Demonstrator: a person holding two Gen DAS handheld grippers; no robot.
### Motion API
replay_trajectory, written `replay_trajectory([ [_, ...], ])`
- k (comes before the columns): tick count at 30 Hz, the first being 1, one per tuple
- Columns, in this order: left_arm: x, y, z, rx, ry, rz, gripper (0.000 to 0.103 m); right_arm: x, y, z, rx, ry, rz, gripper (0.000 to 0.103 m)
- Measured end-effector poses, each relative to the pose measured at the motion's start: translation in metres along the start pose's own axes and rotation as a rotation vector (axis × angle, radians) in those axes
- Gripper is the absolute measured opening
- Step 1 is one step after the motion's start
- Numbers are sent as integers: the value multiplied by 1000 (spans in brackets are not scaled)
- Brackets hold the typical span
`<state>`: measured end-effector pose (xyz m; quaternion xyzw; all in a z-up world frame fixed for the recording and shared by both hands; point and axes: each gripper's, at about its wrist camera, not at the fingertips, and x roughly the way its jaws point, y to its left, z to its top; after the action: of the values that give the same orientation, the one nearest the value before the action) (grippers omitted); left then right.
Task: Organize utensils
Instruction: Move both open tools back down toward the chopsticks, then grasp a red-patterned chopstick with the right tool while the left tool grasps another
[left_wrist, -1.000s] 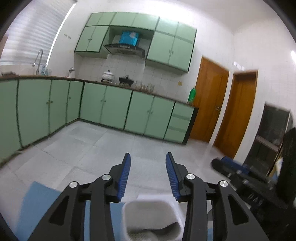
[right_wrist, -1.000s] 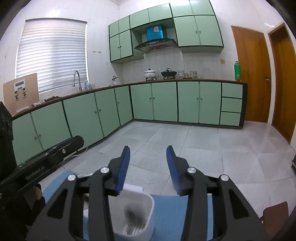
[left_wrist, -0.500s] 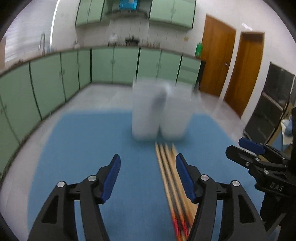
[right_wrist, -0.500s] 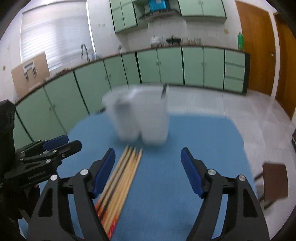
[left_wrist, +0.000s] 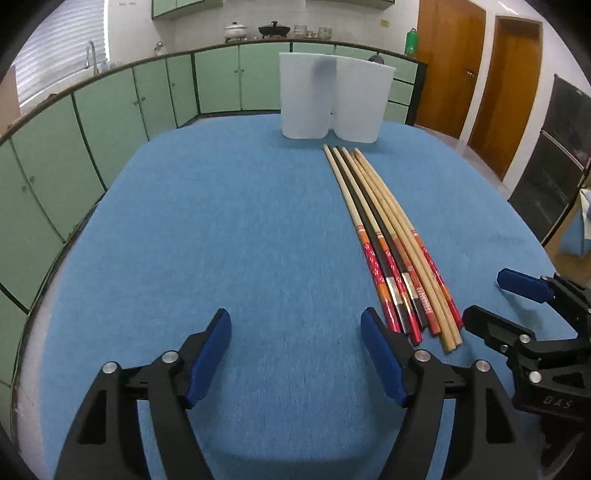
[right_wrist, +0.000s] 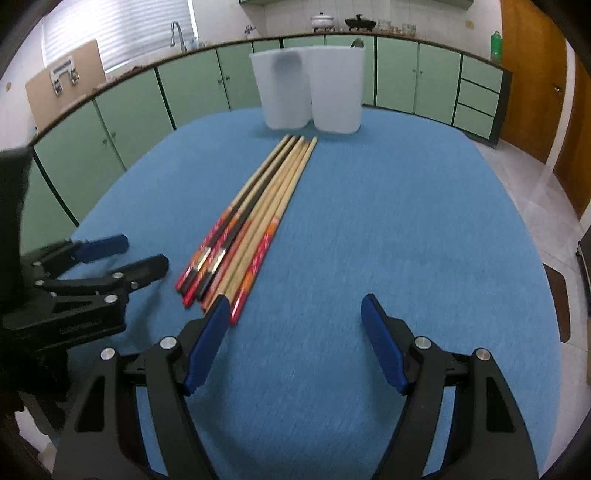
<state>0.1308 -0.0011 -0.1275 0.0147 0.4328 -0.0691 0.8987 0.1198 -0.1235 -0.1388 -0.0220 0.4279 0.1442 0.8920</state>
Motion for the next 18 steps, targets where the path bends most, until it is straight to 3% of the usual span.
replay_trajectory([
  [5, -1, -2, -2, 8, -1, 11, 74, 2, 6, 1, -39, 12, -24, 71],
  [10, -3, 0, -5, 4, -2, 13, 75, 2, -7, 0, -21, 25, -105, 70],
  [13, -4, 0, -5, 1, -2, 13, 75, -2, -16, 0, 7, 14, -91, 70],
  [16, -3, -3, -4, 10, -4, 11, 75, -3, -14, -2, 20, 10, -34, 59],
  [18, -3, -5, -5, 17, -4, 11, 75, -2, -9, -2, 6, 12, -15, 45],
])
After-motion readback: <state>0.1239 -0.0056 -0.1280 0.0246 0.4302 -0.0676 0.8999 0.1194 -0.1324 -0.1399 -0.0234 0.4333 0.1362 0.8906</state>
